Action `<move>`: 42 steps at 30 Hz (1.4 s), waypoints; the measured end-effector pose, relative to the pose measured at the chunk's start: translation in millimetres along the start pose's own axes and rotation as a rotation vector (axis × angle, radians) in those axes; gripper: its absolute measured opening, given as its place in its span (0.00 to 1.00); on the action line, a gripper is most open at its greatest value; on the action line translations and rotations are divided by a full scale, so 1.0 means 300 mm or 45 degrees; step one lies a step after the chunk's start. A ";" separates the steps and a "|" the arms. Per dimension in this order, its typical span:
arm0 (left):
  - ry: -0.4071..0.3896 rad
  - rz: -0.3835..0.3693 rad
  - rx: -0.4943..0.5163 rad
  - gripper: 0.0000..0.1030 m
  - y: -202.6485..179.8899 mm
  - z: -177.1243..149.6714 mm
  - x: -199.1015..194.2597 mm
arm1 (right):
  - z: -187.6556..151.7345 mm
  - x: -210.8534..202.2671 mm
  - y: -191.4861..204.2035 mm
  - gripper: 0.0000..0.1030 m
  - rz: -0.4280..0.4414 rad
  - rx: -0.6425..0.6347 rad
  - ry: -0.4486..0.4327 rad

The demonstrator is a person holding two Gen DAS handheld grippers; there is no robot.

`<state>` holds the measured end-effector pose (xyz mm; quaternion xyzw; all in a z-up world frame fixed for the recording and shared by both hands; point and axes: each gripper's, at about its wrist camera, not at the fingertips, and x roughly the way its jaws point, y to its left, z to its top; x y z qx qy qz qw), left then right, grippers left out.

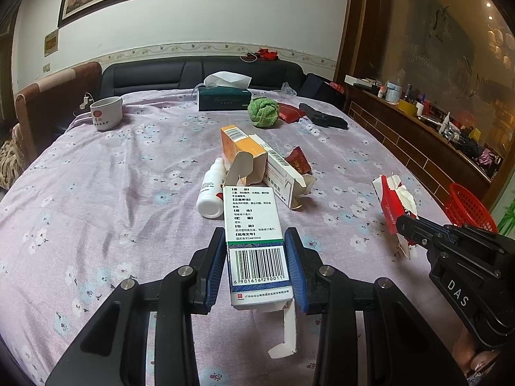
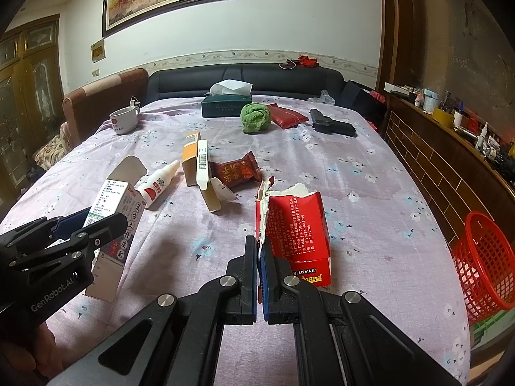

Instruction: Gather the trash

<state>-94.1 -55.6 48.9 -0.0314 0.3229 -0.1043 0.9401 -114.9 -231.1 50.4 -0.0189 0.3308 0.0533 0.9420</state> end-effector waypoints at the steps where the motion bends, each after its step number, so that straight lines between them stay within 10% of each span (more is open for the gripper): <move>1: 0.002 -0.001 0.002 0.34 -0.002 0.001 0.000 | -0.002 0.000 -0.003 0.02 0.001 0.002 0.001; 21: -0.021 -0.063 0.082 0.34 -0.130 0.080 -0.031 | 0.030 -0.088 -0.172 0.02 0.116 0.182 -0.049; 42: 0.158 -0.758 0.356 0.34 -0.935 0.228 0.033 | -0.032 -0.455 -0.993 0.03 0.039 0.769 -0.287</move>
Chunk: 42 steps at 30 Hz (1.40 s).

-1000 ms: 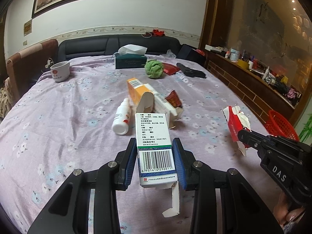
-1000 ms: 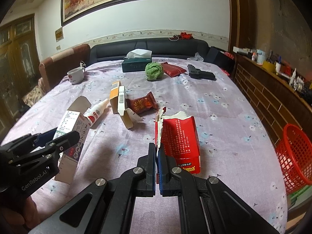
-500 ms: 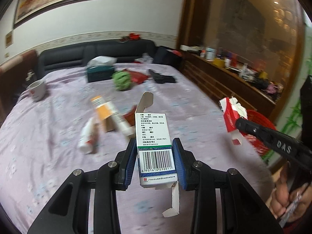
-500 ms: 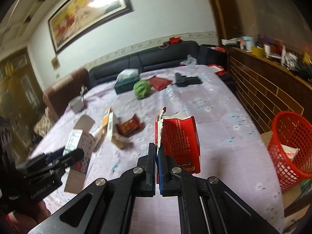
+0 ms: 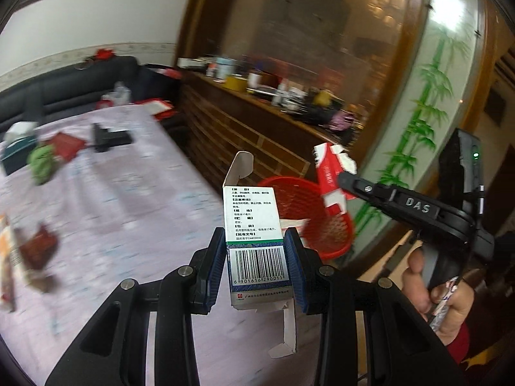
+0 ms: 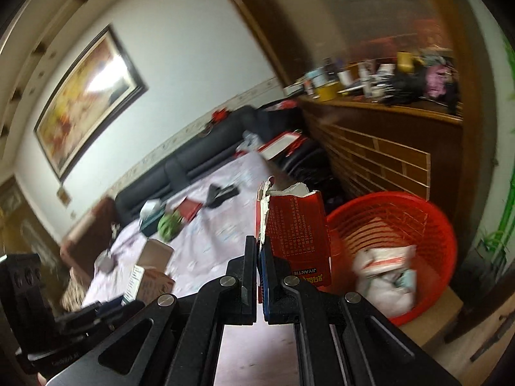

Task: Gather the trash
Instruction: 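Carry the medicine box and red wrapper to the red basket and open both grippers, then move both open grippers back over the bed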

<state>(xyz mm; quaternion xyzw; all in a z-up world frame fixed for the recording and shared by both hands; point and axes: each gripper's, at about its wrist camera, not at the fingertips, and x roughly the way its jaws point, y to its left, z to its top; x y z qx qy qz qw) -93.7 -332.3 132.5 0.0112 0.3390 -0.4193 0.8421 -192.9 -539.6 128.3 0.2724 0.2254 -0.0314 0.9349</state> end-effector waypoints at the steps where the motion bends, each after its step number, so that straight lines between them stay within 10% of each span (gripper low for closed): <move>1: 0.008 -0.011 0.006 0.34 -0.023 0.012 0.029 | 0.015 -0.009 -0.039 0.03 -0.002 0.027 -0.002; 14: 0.138 -0.042 0.017 0.47 -0.202 0.106 0.432 | 0.105 0.043 -0.354 0.06 -0.094 0.223 0.025; 17: 0.156 -0.070 -0.025 0.47 -0.172 0.090 0.428 | 0.105 0.082 -0.391 0.34 -0.117 0.241 0.076; 22: 0.134 -0.001 -0.032 0.50 -0.101 0.033 0.309 | 0.081 0.015 -0.370 0.36 -0.197 0.197 -0.002; 42: 0.004 0.494 -0.281 0.50 0.504 -0.267 -0.328 | -0.268 0.297 0.414 0.43 0.125 -0.371 0.372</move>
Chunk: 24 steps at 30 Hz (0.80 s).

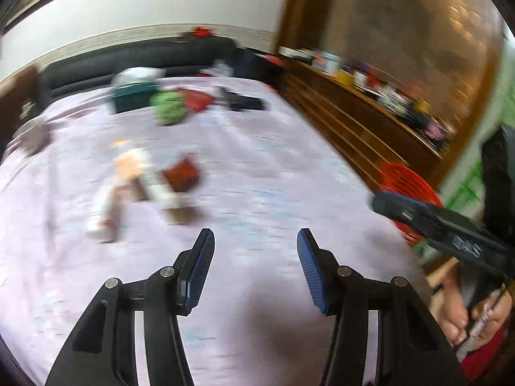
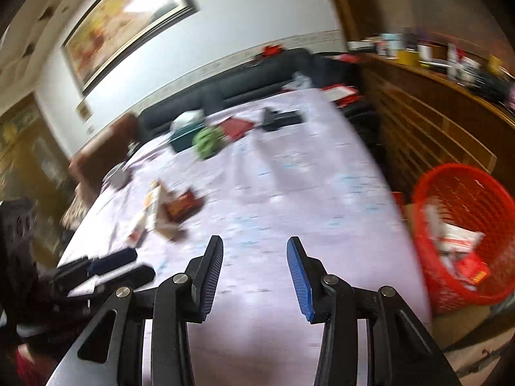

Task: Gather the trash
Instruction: 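Move both open grippers back over the bed, then grasp the white spray bottle with the left gripper while the right grasps the white barcode box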

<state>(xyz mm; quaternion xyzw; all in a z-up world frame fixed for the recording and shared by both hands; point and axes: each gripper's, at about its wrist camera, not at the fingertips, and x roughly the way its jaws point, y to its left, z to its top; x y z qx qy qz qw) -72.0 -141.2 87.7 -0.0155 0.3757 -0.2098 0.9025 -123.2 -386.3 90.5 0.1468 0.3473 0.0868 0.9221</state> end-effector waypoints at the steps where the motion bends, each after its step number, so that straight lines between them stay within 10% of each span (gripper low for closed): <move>1: -0.008 0.032 -0.032 0.50 0.052 0.005 -0.008 | -0.005 0.017 0.033 0.43 0.014 -0.020 0.012; 10: 0.101 0.232 -0.239 0.50 0.467 0.043 0.137 | -0.032 0.148 0.264 0.43 0.087 -0.177 0.124; 24: 0.109 0.197 -0.291 0.27 0.561 0.053 0.312 | 0.024 0.336 0.433 0.43 0.056 -0.326 0.208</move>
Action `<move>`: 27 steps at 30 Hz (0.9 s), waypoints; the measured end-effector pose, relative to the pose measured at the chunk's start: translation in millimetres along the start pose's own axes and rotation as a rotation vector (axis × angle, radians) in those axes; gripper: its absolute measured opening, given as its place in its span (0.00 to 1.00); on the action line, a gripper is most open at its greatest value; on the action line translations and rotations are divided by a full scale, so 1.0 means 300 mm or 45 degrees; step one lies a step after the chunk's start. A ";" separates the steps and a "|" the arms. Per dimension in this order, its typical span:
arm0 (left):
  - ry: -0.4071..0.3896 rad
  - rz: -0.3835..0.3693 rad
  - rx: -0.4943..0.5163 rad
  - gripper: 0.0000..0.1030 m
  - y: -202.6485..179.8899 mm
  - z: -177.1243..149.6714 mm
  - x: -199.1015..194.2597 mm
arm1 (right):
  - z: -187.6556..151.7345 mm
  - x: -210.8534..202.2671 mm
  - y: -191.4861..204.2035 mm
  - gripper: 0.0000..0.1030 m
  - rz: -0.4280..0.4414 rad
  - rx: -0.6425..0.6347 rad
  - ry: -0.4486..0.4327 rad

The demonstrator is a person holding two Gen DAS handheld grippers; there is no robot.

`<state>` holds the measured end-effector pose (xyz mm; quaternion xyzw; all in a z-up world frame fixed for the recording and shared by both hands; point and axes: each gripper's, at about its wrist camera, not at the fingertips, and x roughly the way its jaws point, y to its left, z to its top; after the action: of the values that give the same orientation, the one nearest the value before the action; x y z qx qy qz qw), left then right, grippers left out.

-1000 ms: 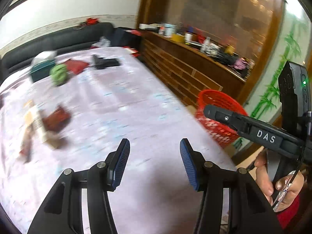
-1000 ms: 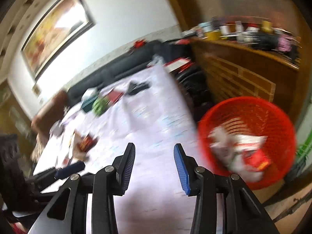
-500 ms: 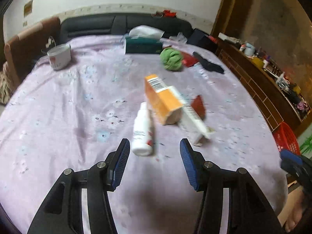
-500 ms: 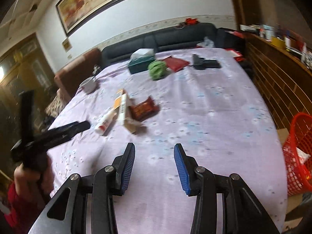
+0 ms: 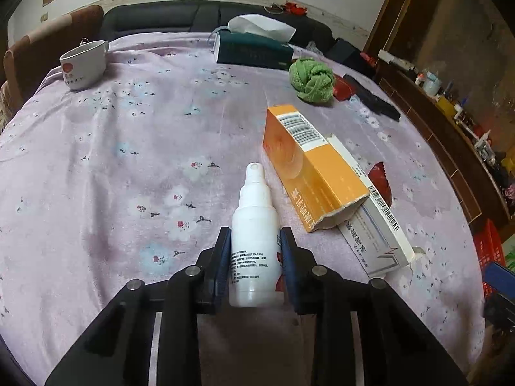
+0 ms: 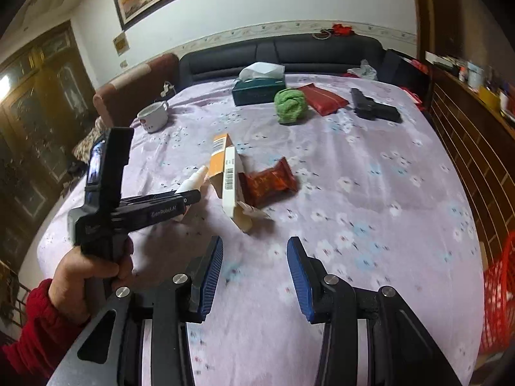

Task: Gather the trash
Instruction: 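Grasp the white spray bottle with the left gripper while the right grasps the white barcode box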

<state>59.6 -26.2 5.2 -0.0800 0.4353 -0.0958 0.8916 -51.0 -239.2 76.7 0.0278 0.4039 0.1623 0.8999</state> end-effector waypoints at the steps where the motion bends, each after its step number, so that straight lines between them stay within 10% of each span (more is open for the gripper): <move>1: -0.006 -0.006 -0.002 0.27 0.004 0.000 -0.003 | 0.014 0.022 0.013 0.43 0.002 -0.017 0.008; 8: -0.076 0.039 -0.015 0.27 0.027 0.000 -0.028 | 0.118 0.230 0.091 0.42 -0.043 -0.106 0.056; 16: -0.100 0.043 -0.001 0.27 0.018 0.003 -0.036 | 0.142 0.376 0.118 0.14 -0.145 -0.166 0.086; 27: -0.156 0.083 0.026 0.27 0.001 0.002 -0.056 | 0.110 0.303 0.104 0.13 -0.210 -0.177 -0.163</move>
<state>49.9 -21.7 18.3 -0.0626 0.3812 -0.0661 0.9200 21.3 -178.5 39.4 -0.0575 0.3343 0.1132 0.9339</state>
